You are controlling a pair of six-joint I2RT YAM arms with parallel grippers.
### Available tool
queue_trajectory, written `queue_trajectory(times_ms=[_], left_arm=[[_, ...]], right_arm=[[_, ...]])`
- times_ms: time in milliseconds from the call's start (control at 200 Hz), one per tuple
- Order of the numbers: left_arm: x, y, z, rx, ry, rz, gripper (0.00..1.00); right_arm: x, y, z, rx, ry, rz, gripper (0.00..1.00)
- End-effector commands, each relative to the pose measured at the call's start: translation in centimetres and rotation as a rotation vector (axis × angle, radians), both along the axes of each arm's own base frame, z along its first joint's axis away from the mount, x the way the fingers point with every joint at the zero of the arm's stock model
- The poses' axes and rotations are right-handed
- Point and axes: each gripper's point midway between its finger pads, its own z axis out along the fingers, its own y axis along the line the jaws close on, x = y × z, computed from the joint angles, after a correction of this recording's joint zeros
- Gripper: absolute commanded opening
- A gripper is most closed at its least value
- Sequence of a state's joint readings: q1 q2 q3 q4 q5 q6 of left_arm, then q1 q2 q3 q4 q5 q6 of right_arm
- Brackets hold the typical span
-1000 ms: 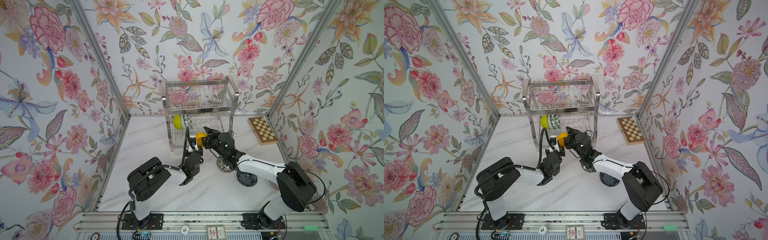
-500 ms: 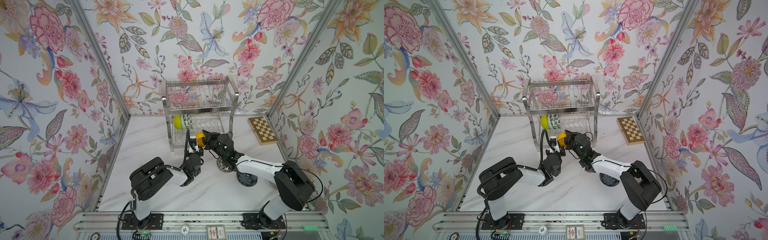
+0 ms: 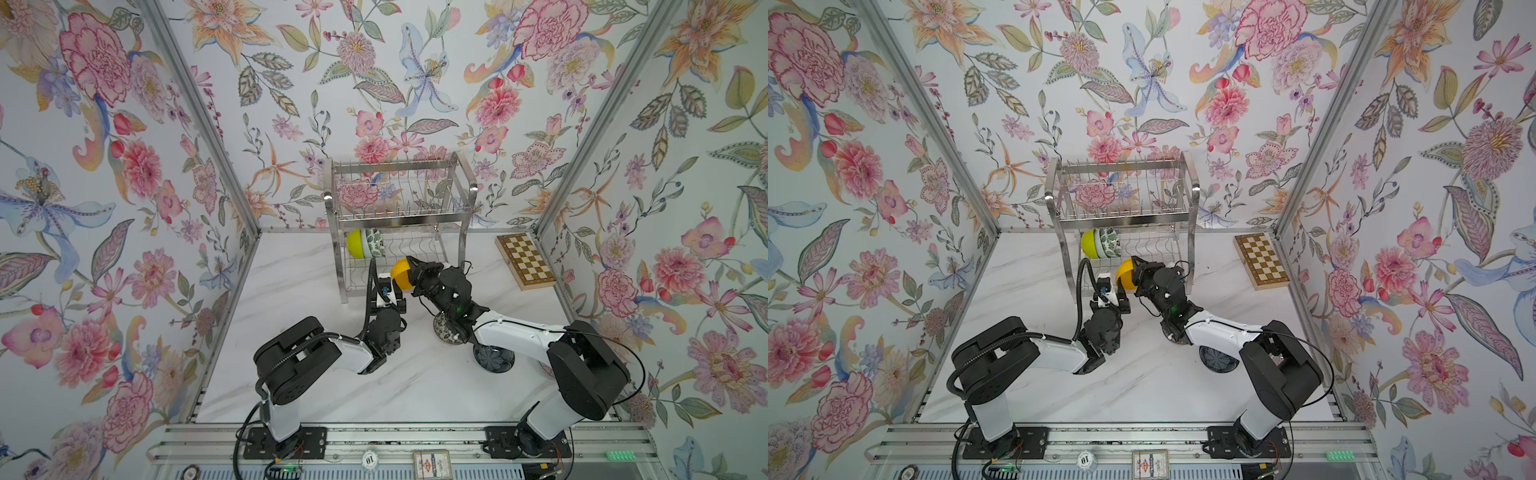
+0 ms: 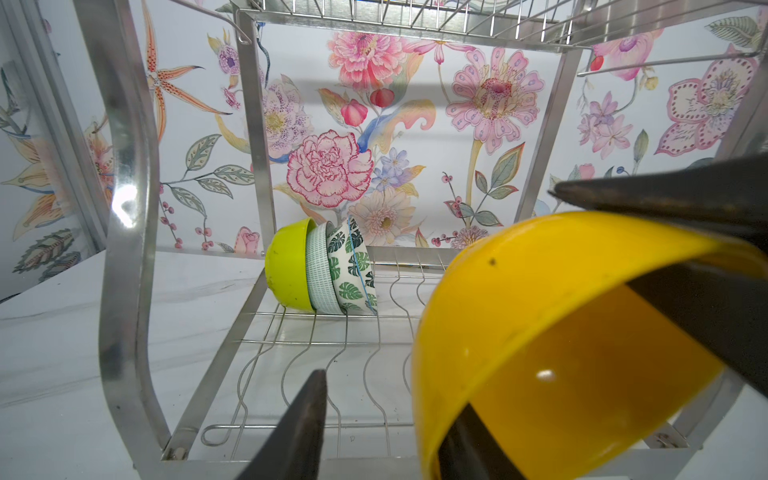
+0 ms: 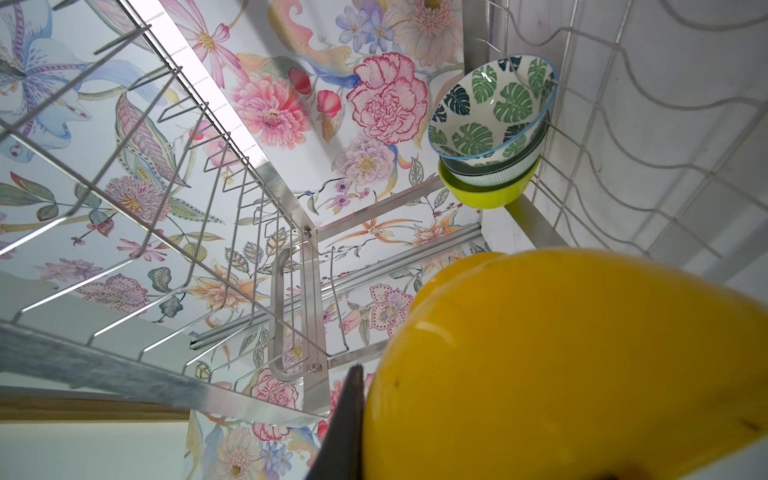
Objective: Load the bowls into the dish rack
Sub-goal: 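Carry the yellow bowl into the lower rack tier with the right gripper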
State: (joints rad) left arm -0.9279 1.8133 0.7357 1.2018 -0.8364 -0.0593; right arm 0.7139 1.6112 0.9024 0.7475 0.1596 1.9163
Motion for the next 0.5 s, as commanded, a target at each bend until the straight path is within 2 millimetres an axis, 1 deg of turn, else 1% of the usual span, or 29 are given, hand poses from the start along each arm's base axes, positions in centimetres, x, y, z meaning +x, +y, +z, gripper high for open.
queue_trajectory(times_ms=[0, 100, 120, 135, 230, 270, 360, 495], left_arm=[[-0.8, 0.6, 1.2, -0.067, 0.021, -0.047, 0.59], [-1.3, 1.0, 1.4, -0.113, 0.086, -0.117, 0.77], [-1.4, 1.0, 1.1, -0.116, 0.108, -0.135, 0.8], [-1.5, 1.2, 2.0, -0.144, 0.106, -0.148, 0.82], [-1.7, 1.5, 2.1, -0.178, 0.19, -0.234, 0.98], [-1.7, 1.6, 2.3, -0.183, 0.211, -0.268, 0.99], [-1.5, 2.6, 2.7, -0.205, 0.252, -0.28, 0.99], [-0.2, 3.7, 2.2, -0.259, 0.349, -0.284, 0.99]], right_arm=[[0.8, 0.1, 2.7, -0.074, -0.163, 0.019, 0.0], [1.7, 0.3, 3.1, -0.14, -0.258, 0.061, 0.0], [1.9, 0.3, 3.1, -0.153, -0.274, 0.073, 0.0], [2.0, 0.4, 3.1, -0.168, -0.288, 0.08, 0.0], [2.7, 0.8, 3.2, -0.25, -0.388, 0.118, 0.0], [2.9, 1.0, 3.1, -0.3, -0.426, 0.133, 0.0], [3.5, 1.5, 2.2, -0.424, -0.482, 0.168, 0.0], [4.2, 2.7, 1.1, -0.569, -0.566, 0.22, 0.0]])
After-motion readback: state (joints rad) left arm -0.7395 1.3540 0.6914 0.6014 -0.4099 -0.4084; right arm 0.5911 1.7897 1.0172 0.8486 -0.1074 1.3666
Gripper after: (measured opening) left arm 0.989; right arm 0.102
